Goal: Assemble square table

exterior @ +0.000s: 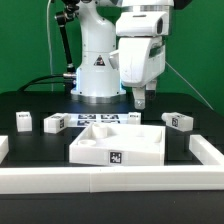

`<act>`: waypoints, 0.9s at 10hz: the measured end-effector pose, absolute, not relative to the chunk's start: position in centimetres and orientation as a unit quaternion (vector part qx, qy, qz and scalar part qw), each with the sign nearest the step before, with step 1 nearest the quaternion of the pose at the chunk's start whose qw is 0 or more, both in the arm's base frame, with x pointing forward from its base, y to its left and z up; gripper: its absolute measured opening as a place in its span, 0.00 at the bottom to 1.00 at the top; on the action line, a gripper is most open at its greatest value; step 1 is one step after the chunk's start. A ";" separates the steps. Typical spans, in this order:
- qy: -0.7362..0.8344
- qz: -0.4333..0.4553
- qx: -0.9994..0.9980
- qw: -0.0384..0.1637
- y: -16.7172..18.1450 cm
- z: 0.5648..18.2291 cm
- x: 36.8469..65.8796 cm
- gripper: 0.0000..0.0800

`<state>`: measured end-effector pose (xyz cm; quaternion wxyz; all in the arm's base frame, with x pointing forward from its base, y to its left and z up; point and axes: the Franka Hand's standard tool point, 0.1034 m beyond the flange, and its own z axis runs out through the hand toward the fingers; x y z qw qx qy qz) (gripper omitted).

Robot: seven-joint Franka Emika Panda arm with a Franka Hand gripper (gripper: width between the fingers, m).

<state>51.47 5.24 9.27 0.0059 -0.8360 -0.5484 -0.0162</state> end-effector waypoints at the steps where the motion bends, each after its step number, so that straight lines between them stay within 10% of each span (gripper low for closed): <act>1: -0.548 -0.016 -0.836 0.006 5.2 9.2 51.5 0.81; 9: -0.616 -0.013 -0.788 0.015 4.2 4.2 46.7 0.81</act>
Offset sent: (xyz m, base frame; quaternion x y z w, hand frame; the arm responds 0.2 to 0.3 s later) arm -0.0513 0.0014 -0.0264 -0.0103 0.0882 -0.1318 0.9873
